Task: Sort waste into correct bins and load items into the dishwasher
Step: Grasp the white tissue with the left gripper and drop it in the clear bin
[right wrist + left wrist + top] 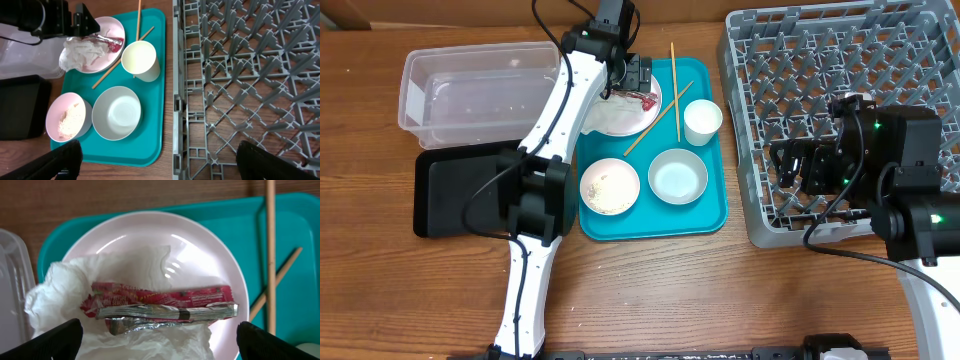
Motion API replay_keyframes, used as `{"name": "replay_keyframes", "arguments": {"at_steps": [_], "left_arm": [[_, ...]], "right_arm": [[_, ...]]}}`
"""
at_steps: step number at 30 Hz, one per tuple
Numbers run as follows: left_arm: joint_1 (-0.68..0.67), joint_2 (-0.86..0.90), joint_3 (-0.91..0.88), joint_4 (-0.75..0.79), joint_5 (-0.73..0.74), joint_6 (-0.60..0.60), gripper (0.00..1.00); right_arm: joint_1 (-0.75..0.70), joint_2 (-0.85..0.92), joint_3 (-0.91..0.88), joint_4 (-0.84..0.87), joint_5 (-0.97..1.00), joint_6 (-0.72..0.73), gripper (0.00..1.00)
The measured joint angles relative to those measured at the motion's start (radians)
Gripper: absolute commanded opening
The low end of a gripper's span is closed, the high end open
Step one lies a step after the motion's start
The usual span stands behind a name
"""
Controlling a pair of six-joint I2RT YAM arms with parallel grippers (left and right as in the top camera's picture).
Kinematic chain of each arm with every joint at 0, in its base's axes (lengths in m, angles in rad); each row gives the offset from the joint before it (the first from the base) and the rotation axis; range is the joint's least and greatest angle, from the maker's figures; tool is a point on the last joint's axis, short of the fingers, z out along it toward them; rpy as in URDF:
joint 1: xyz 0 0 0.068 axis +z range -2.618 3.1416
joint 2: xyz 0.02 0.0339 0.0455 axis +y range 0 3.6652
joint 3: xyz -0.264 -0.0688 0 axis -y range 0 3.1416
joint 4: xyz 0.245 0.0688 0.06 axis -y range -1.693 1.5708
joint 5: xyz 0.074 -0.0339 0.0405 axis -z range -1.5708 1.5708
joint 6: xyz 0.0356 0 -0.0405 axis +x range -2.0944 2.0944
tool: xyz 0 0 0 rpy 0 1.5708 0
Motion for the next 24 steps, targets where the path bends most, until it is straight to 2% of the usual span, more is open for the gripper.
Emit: {"name": "replay_keyframes", "arguments": {"at_steps": [11,14,17,19,23,24], "left_arm": [[0.000,0.000,-0.136,0.077,-0.002,-0.080,1.00],[0.000,0.000,-0.173,0.111,-0.002,-0.093,0.95],[0.000,0.000,-0.203,0.138,-0.004,-0.097,0.82],[0.000,0.000,-0.220,0.157,-0.004,-0.100,0.68],[0.000,0.000,-0.246,0.194,-0.011,-0.105,0.33],[0.000,0.000,-0.248,0.198,-0.012,-0.108,0.19]], "right_arm": [[0.000,0.000,0.000,-0.001,0.000,-0.001,1.00],[0.000,0.000,0.000,-0.001,0.000,0.000,1.00],[0.000,0.000,0.000,-0.001,0.000,0.000,1.00],[0.000,0.000,0.000,-0.001,0.000,0.000,1.00],[0.000,0.000,0.000,-0.001,0.000,0.000,1.00],[0.000,0.000,0.000,-0.001,0.000,0.000,1.00]]}}
